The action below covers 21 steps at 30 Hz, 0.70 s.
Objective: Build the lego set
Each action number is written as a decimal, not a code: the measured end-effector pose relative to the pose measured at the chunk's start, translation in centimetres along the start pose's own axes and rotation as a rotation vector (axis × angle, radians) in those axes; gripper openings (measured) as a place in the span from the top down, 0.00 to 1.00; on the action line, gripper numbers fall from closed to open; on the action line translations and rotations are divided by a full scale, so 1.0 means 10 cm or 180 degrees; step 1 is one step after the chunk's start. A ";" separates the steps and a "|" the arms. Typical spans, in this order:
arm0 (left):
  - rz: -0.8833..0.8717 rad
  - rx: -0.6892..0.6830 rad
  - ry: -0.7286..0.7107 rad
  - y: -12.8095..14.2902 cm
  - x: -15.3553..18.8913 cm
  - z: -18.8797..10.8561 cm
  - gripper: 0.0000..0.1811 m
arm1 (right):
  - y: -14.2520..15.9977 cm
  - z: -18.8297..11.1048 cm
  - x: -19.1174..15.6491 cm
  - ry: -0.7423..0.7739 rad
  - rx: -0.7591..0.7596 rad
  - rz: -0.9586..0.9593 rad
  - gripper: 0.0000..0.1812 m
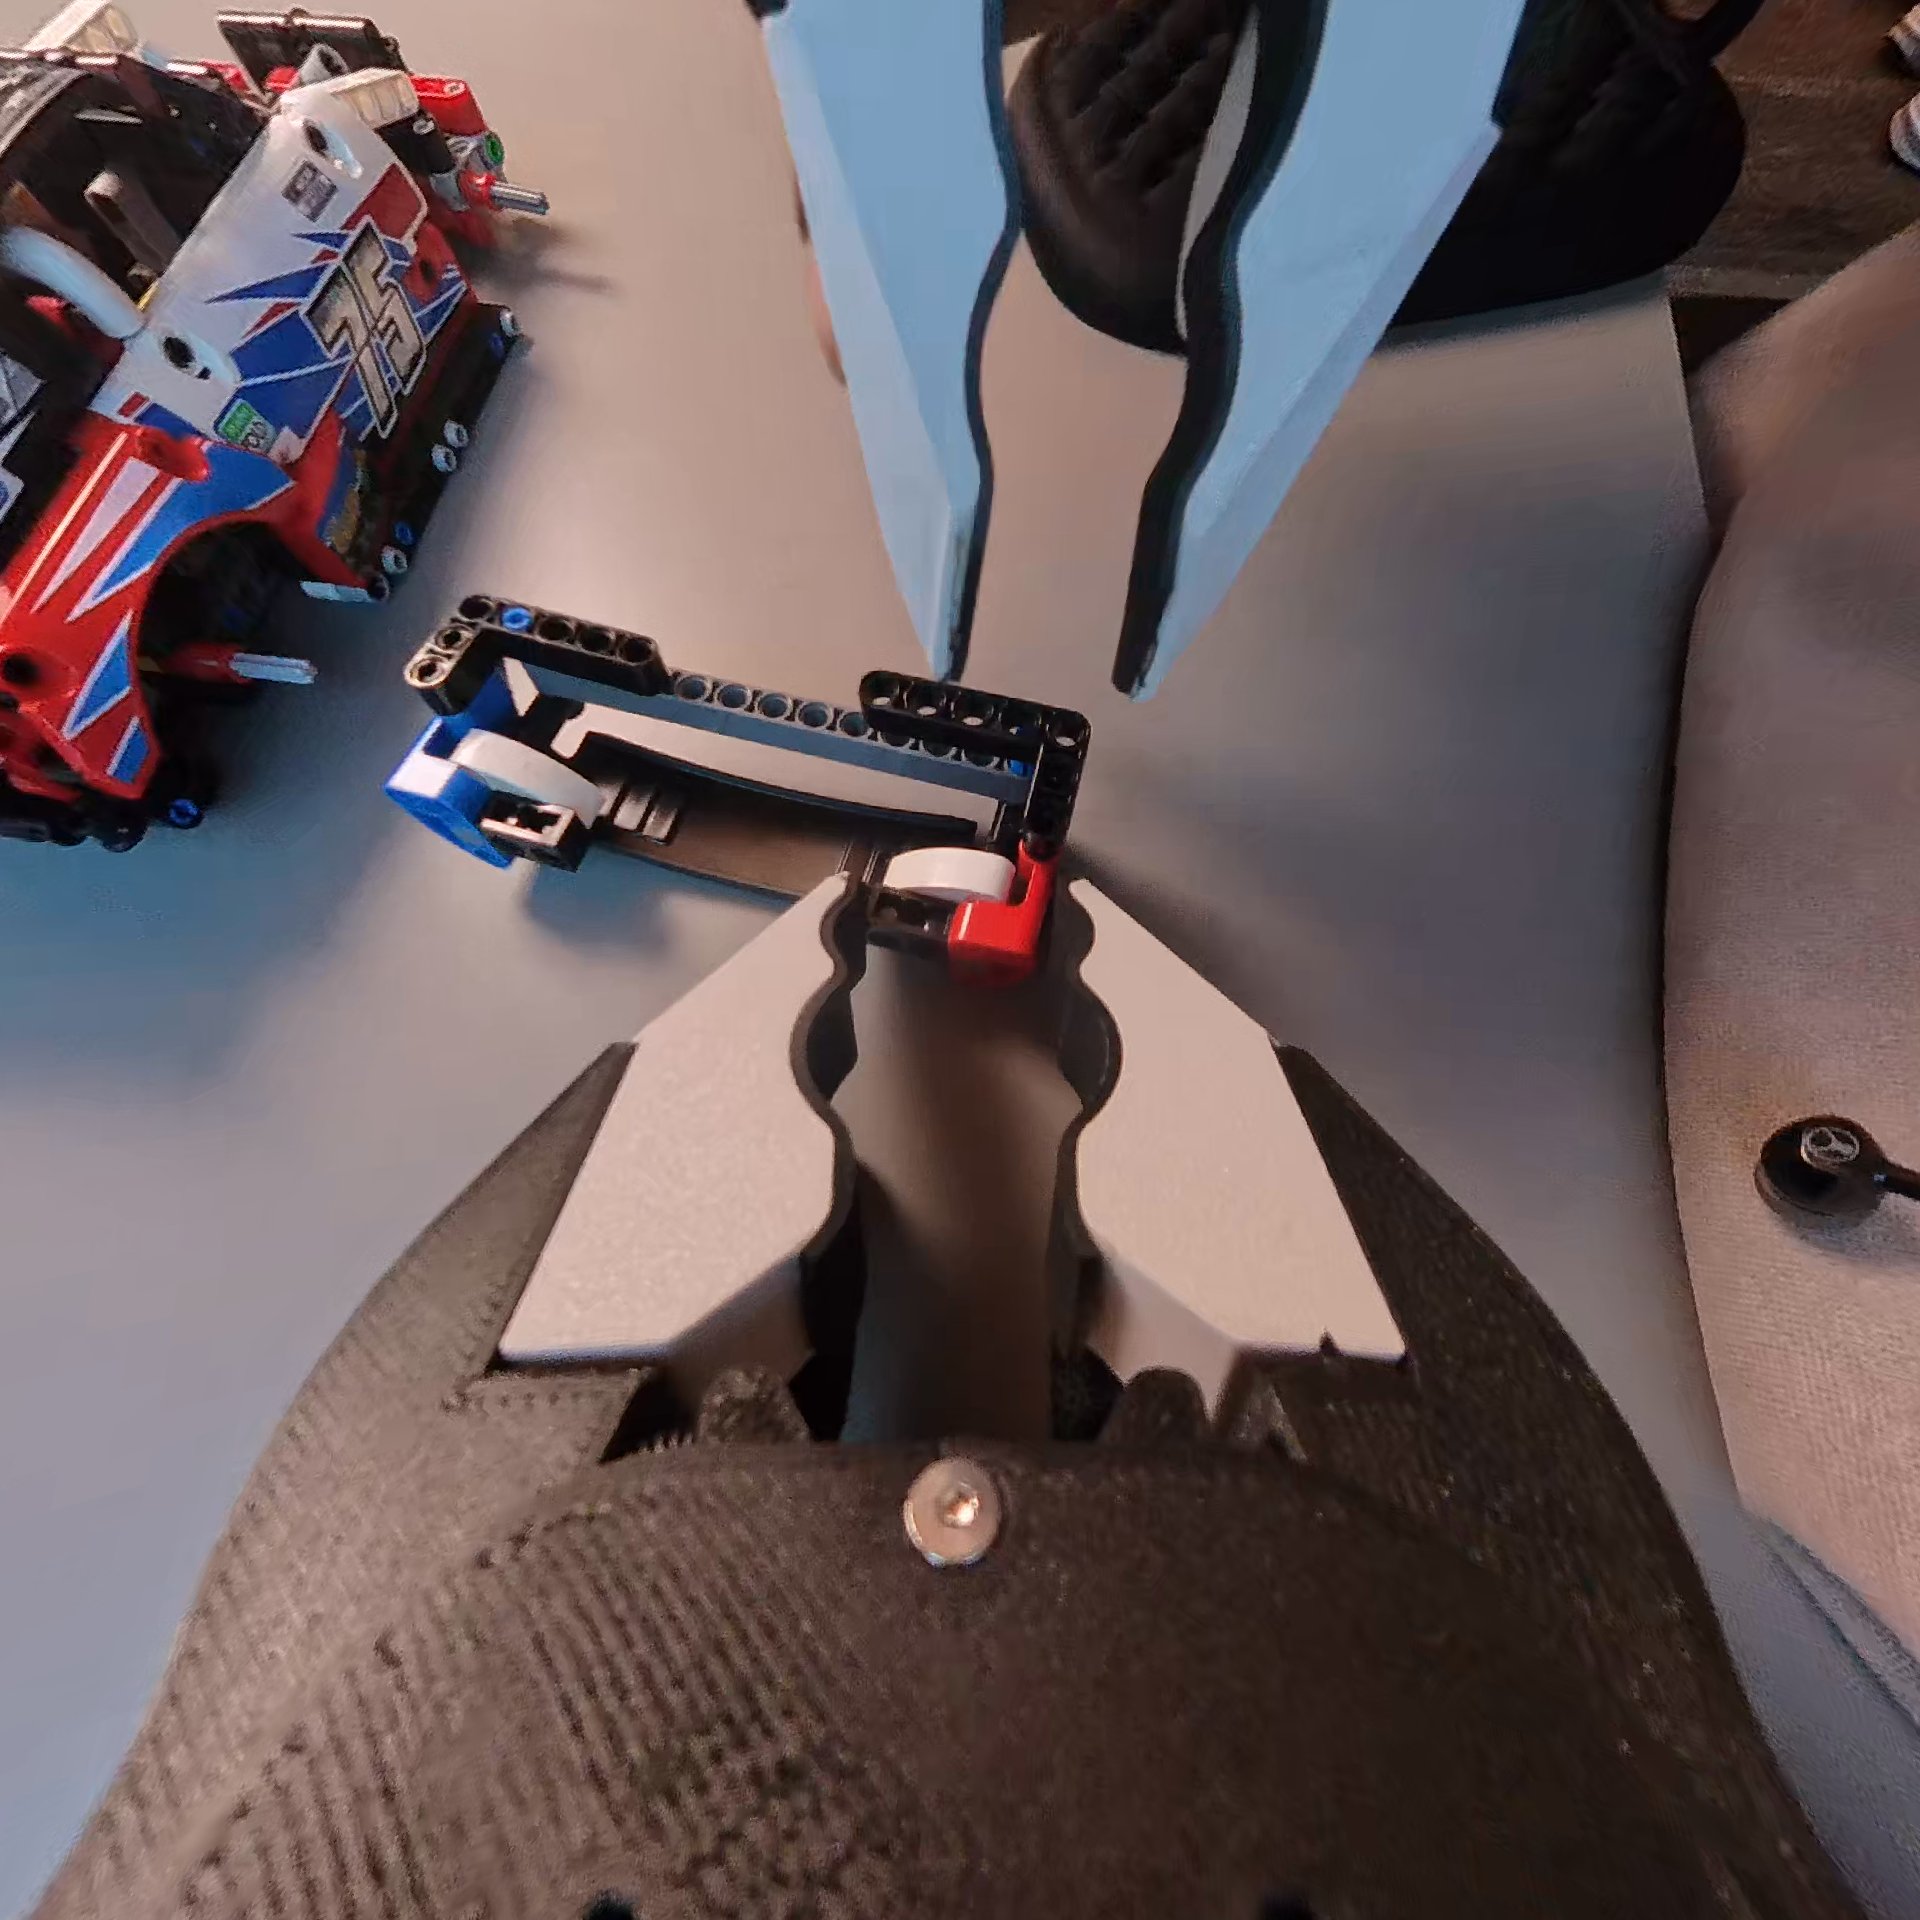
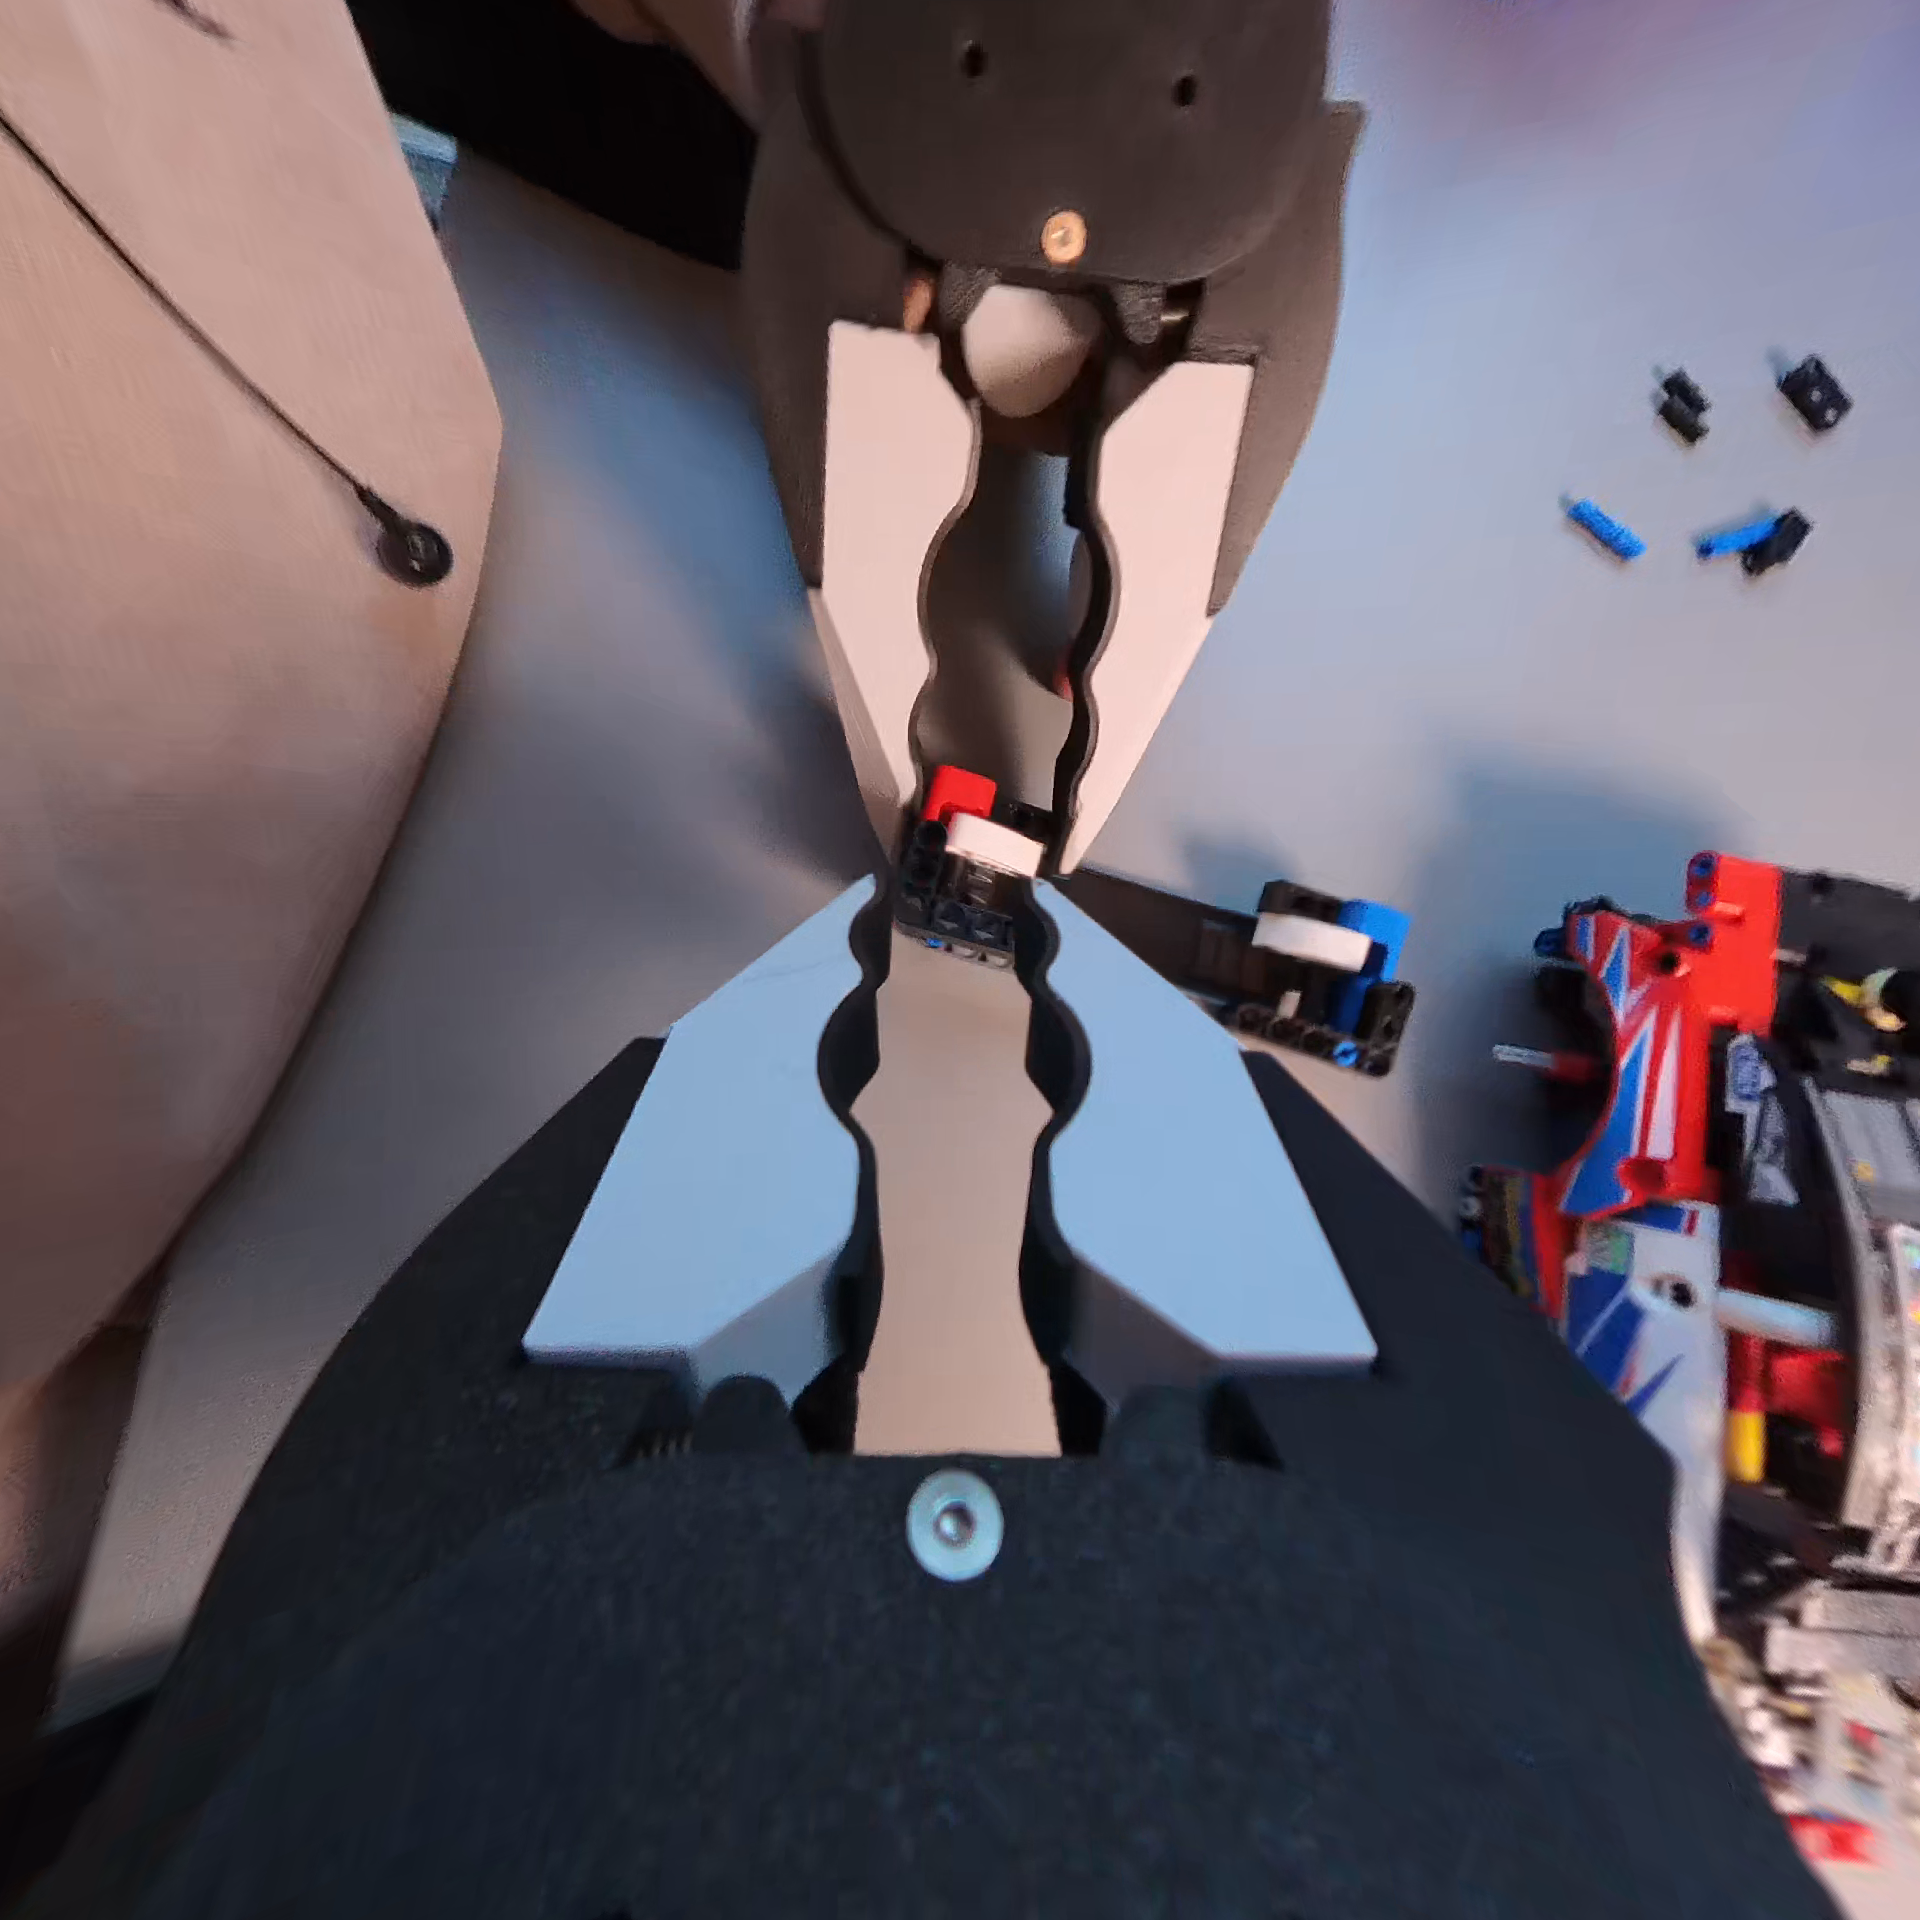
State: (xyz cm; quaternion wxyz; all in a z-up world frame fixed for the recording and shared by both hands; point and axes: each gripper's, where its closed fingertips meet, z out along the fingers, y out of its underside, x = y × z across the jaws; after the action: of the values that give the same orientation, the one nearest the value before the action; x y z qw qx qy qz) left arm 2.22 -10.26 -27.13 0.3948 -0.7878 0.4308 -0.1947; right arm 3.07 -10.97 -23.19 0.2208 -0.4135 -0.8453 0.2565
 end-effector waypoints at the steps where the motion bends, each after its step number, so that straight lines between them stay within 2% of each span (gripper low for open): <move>1: 0.0097 0.0005 0.0064 0.00 0.01 0.00 0.81 | 0.02 0.01 -0.01 -0.0001 -0.0048 -0.0194 0.88; 4: 0.0565 0.0046 0.0362 0.00 0.04 -0.01 0.81 | 0.06 0.03 -0.02 -0.0283 -0.0095 -0.0452 0.86; 7: 0.0832 0.0060 0.0906 0.02 0.12 -0.03 0.81 | 0.09 0.07 -0.02 -0.0560 -0.0207 -0.0649 0.86; 9: 0.0957 0.0070 0.1077 0.03 0.12 -0.05 0.81 | 0.12 0.10 -0.04 -0.0675 -0.0312 -0.0760 0.88; 13: 0.0965 0.0086 0.0999 0.04 0.01 -0.06 0.81 | 0.07 0.17 -0.12 -0.0736 -0.0244 -0.0800 0.91; 14: 0.0945 0.0082 0.0890 0.05 -0.03 -0.06 0.79 | 0.05 0.19 -0.10 -0.0670 -0.0209 -0.0792 0.94; 17: 0.0816 -0.0020 0.0521 0.09 -0.16 -0.09 0.71 | 0.02 0.20 -0.08 -0.0607 -0.0084 -0.0698 0.97; 21: 0.0622 -0.0018 0.0326 0.05 -0.04 -0.14 0.65 | 0.01 0.21 -0.08 -0.0513 -0.0034 -0.0709 0.97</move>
State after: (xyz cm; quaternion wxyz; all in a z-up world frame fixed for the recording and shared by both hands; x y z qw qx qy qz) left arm 0.84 -10.75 -26.64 0.3871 -0.7322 0.5256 -0.1942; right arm 2.29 -12.12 -25.02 0.1771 -0.2964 -0.9023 0.2583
